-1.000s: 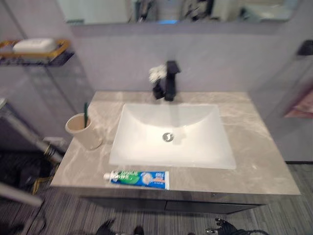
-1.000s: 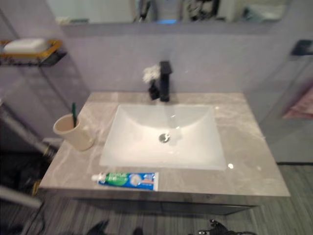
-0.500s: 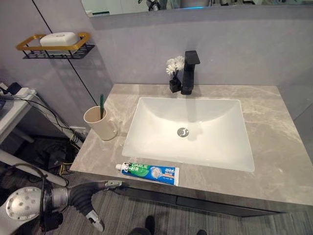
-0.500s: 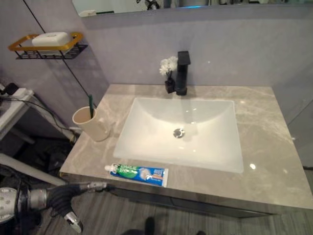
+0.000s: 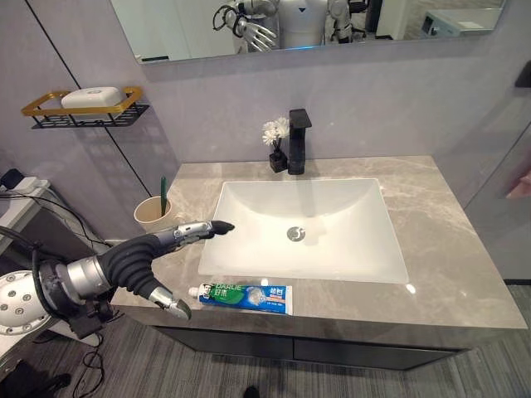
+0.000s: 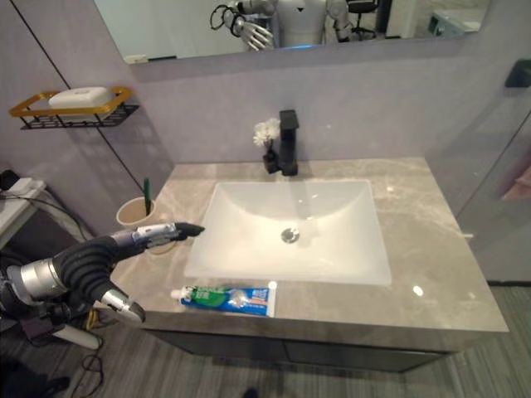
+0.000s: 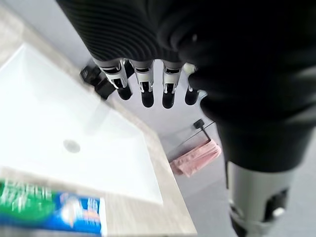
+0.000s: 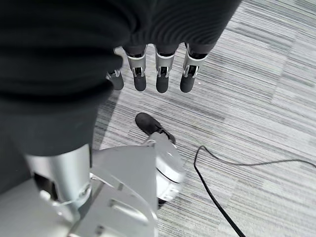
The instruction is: Put brush and paste in cup on sink, flatten towel.
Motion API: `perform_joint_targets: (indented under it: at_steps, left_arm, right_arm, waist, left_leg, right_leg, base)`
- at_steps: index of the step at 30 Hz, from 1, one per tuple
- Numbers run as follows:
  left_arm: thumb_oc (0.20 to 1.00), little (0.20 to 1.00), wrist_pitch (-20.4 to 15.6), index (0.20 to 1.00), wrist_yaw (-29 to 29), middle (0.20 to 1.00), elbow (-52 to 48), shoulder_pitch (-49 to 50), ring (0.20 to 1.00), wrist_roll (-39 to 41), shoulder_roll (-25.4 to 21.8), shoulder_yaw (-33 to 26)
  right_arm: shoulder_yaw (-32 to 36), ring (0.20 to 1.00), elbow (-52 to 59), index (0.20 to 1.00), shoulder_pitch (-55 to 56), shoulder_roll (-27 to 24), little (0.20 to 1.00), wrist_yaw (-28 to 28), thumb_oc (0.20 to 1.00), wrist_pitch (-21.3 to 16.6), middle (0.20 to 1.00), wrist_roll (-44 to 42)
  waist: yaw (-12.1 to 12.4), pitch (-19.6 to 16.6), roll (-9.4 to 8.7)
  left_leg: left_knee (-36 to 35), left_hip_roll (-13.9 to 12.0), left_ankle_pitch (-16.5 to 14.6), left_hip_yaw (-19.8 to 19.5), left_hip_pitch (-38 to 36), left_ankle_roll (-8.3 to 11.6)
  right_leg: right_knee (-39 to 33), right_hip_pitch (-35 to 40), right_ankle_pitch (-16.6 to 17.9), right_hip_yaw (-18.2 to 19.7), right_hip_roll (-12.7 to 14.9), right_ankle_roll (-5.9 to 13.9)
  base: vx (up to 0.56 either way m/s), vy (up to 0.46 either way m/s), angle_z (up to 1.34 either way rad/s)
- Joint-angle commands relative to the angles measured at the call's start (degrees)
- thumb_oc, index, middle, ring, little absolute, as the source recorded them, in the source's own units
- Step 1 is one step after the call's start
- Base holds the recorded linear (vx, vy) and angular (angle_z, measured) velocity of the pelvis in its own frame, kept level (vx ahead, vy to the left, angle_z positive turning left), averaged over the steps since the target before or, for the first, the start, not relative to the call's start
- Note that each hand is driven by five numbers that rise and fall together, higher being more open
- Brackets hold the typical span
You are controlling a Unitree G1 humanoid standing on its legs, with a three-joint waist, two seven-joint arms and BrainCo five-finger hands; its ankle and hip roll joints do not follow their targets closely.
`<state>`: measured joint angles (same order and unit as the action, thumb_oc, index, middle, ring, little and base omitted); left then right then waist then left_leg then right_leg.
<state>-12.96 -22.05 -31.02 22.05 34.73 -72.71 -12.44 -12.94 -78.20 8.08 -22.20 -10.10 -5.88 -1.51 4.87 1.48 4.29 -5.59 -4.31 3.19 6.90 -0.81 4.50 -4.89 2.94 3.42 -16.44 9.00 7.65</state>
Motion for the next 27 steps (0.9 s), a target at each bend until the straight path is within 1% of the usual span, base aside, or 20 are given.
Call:
perform_joint_targets:
  at_steps: [1, 2, 3, 6, 7, 8, 10, 12, 19, 27]
  left_arm:
    - [1.0, 1.0, -4.3, 1.0, 6.6, 1.0, 3.5, -4.1, 1.0, -22.0, -1.2, -1.4]
    - [1.0, 1.0, -4.3, 1.0, 6.8, 1.0, 3.6, -4.2, 1.0, -22.2, -1.1, -1.2]
    - [1.0, 1.0, -5.2, 1.0, 8.8, 1.0, 5.9, -5.1, 1.0, -29.3, -0.6, 0.8]
    - [1.0, 1.0, -5.2, 1.0, 9.6, 1.0, 9.5, -6.6, 1.0, -36.7, 2.1, 5.5]
    - [1.0, 1.0, -5.3, 1.0, 9.5, 1.0, 12.6, -6.9, 1.0, -42.0, 3.7, 8.1]
    - [1.0, 1.0, -5.4, 1.0, 9.7, 1.0, 12.8, -7.1, 1.0, -42.2, 3.8, 8.4]
    - [1.0, 1.0, -4.9, 1.0, 9.6, 1.0, 15.2, -5.8, 1.0, -44.6, 6.2, 9.4]
    - [1.0, 1.0, -4.4, 1.0, 8.7, 1.0, 15.3, -5.5, 1.0, -47.2, 6.5, 9.3]
    - [1.0, 1.0, -3.9, 1.0, 7.9, 1.0, 15.2, -5.5, 1.0, -48.7, 8.5, 9.4]
    - [1.0, 1.0, -3.7, 1.0, 8.0, 1.0, 15.5, -5.3, 1.0, -49.2, 10.1, 10.3]
  right_arm:
    - [0.1, 1.0, -0.6, 1.0, -1.8, 0.8, 1.0, 0.3, 1.0, 0.4, 1.0, -2.6]
    - [0.1, 1.0, -0.6, 1.0, -1.8, 0.8, 1.0, 0.3, 1.0, 0.4, 1.0, -2.6]
    - [0.0, 1.0, 0.2, 1.0, -1.7, 1.0, 1.0, 0.4, 1.0, 0.4, 1.0, -2.8]
    - [0.1, 1.0, 1.8, 1.0, -1.9, 0.9, 1.0, 0.7, 1.0, 0.3, 1.0, -2.7]
    - [-0.3, 1.0, 3.0, 1.0, -1.8, 0.9, 1.0, 0.7, 1.0, 0.4, 1.0, -1.8]
    - [-0.3, 1.0, 3.1, 1.0, -1.7, 0.9, 1.0, 0.7, 1.0, 0.4, 1.0, -1.8]
    - [0.2, 1.0, 3.6, 1.0, -1.6, 1.0, 1.0, 1.0, 1.0, 0.5, 1.0, -2.2]
    - [1.7, 1.0, 4.2, 1.0, -1.1, 1.1, 1.0, 1.3, 1.0, 0.6, 1.0, -3.6]
    - [1.6, 1.0, 3.8, 1.0, -0.6, 1.5, 1.0, 1.0, 1.0, 1.2, 1.0, -3.1]
    - [1.7, 1.0, 2.9, 1.0, -0.9, 1.6, 1.0, 1.4, 1.0, 1.4, 1.0, -3.3]
  waist:
    - [-1.2, 1.3, -3.07]
    - [-1.1, 1.3, -3.09]
    - [-1.8, 1.6, -3.42]
    - [-2.7, 2.0, -3.84]
    - [-2.9, 2.1, -4.25]
    - [-2.8, 2.1, -4.23]
    - [-3.3, 2.3, -4.74]
    - [-3.5, 2.3, -4.97]
    - [-4.2, 2.3, -5.45]
    - [-4.0, 2.2, -5.66]
  left_leg:
    - [0.6, -3.1, 0.5, 1.6, -1.3, 2.98]
    - [0.6, -3.1, 0.5, 1.7, -1.3, 2.96]
    - [0.6, -3.0, 0.1, 2.1, -1.5, 2.8]
    - [0.6, -2.8, -0.5, 3.1, -1.5, 2.38]
    - [0.6, -2.6, -1.0, 4.1, -1.5, 2.16]
    - [0.6, -2.6, -1.0, 4.2, -1.6, 2.15]
    - [0.6, -2.6, -1.3, 5.0, -1.6, 2.03]
    - [0.6, -2.6, -1.3, 5.3, -1.4, 1.97]
    - [0.6, -2.4, -1.7, 5.5, -1.4, 1.77]
    - [0.6, -2.6, -1.8, 5.8, -1.8, 1.83]
  right_leg:
    - [-0.1, -1.0, 8.2, 1.6, 5.3, 4.76]
    - [-0.1, -1.0, 8.2, 1.7, 5.3, 4.78]
    - [-0.1, -1.4, 8.3, 2.3, 5.5, 4.91]
    - [-0.1, -2.7, 8.9, 3.9, 5.7, 5.2]
    - [-0.1, -3.6, 9.2, 5.0, 5.9, 5.34]
    - [-0.1, -3.7, 9.2, 5.1, 5.9, 5.36]
    - [-0.1, -4.5, 9.5, 6.0, 5.9, 5.41]
    - [-0.1, -4.8, 9.8, 6.1, 6.0, 5.48]
    - [-0.1, -5.2, 10.2, 6.3, 6.2, 5.73]
    - [-0.1, -5.0, 10.1, 6.5, 6.2, 5.58]
  base:
    - [0.01, 0.028, -0.1]
    - [0.01, 0.035, -0.09]
    - [0.0, 0.03, -0.09]
    - [-0.01, 0.057, -0.23]
    - [0.0, 0.056, -0.4]
    - [-0.01, 0.058, -0.48]
    - [-0.01, 0.032, -0.3]
    - [0.0, 0.023, -0.12]
    - [0.0, 0.0, 0.0]
    - [0.01, 0.002, -0.06]
